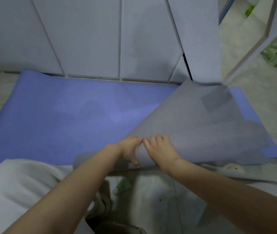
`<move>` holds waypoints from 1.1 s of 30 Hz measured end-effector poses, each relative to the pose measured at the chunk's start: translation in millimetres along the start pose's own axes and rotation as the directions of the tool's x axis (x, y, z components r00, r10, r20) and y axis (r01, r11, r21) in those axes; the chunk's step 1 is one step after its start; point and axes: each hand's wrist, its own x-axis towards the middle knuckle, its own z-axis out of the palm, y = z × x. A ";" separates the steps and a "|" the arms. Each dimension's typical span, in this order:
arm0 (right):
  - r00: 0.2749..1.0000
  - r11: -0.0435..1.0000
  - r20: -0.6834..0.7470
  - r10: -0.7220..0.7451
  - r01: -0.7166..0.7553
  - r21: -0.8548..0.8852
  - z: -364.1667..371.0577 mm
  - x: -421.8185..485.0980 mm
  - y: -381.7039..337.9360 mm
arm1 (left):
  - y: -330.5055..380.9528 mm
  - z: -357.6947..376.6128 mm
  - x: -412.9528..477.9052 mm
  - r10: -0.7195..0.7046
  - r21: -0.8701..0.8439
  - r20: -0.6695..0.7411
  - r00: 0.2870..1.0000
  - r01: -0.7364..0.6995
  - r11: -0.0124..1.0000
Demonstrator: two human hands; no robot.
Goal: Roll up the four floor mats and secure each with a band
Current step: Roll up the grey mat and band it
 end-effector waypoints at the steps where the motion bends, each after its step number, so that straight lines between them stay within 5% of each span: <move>1: 0.999 1.000 0.038 -0.003 0.003 0.005 -9.1 0.8 1.8 | 0.8 -0.6 -0.3 -0.004 -0.010 0.011 1.000 0.004 1.000; 4: 0.961 0.993 0.262 -0.092 0.070 0.091 -21.2 5.8 11.1 | 1.1 3.4 -6.9 -0.019 -0.114 -0.014 1.000 0.018 0.993; 11: 0.905 0.992 0.416 -0.093 0.051 0.111 -39.1 29.9 30.8 | -7.6 45.8 -21.3 -0.164 -0.107 -0.294 0.941 0.138 0.985; 17: 0.838 0.983 0.533 -0.112 0.017 0.181 -50.7 34.9 44.5 | -12.2 47.0 -17.1 -0.163 -0.047 -0.298 0.941 0.156 0.987; 20: 0.899 0.988 0.434 -0.067 0.000 0.152 -47.3 26.9 41.3 | -15.6 35.0 -10.0 -0.142 0.018 -0.281 0.949 0.153 0.988; 23: 0.997 0.999 0.074 0.015 -0.013 -0.030 -37.0 14.6 27.8 | -19.2 22.3 -3.6 -0.119 0.049 -0.329 0.937 0.143 0.988; 25: 0.994 0.996 -0.068 0.088 -0.087 0.011 -35.4 10.8 28.9 | -18.4 10.5 -1.7 -0.102 0.120 -0.289 0.952 0.142 0.983; 28: 0.993 0.989 0.102 0.064 -0.077 0.125 -16.8 8.5 31.0 | -17.7 -14.3 -2.3 -0.071 0.323 -0.236 0.969 0.147 0.935; 33: 0.977 0.930 0.059 0.205 -0.213 0.298 -5.5 17.1 20.1 | -23.9 -53.9 -7.5 -0.039 0.570 -0.252 0.967 0.180 0.801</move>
